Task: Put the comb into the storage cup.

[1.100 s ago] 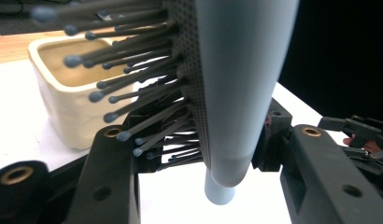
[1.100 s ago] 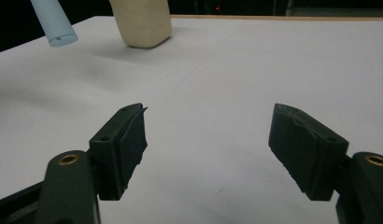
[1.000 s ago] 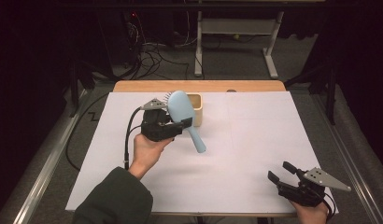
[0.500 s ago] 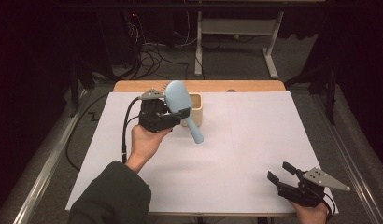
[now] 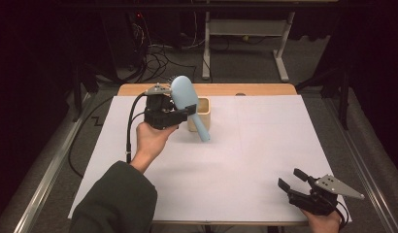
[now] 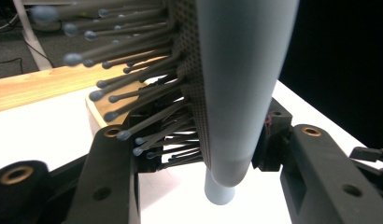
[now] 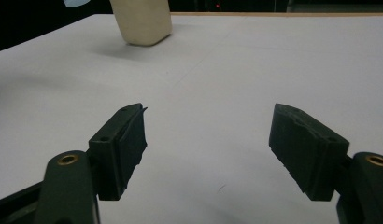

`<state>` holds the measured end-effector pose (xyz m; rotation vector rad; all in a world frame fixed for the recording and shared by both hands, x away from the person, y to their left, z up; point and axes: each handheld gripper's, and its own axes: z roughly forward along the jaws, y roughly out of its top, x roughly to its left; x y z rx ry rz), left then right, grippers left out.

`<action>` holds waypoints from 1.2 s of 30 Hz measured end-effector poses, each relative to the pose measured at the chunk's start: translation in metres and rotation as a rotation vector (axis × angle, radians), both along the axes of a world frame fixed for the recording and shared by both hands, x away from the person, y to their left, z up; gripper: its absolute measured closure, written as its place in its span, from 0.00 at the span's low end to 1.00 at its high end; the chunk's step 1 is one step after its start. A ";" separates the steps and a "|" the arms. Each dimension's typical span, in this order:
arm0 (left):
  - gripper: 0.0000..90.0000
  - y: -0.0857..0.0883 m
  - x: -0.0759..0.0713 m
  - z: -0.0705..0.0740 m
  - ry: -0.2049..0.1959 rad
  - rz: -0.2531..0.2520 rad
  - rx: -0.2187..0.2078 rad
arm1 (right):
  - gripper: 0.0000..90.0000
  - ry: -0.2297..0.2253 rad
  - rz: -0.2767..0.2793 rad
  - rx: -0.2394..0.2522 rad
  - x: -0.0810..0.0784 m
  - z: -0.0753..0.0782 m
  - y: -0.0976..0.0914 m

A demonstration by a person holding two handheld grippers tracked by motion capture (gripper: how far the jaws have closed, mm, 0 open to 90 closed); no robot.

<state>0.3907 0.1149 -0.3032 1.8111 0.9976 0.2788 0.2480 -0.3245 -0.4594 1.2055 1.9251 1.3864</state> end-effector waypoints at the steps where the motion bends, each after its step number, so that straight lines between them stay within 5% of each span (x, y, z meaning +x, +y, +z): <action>1: 0.60 0.000 0.001 0.001 -0.001 0.002 0.001 | 0.31 0.000 0.000 0.000 0.000 0.000 0.000; 36: 0.60 0.008 0.035 0.008 0.015 0.078 -0.005 | 0.31 0.005 0.000 0.006 0.000 0.000 -0.001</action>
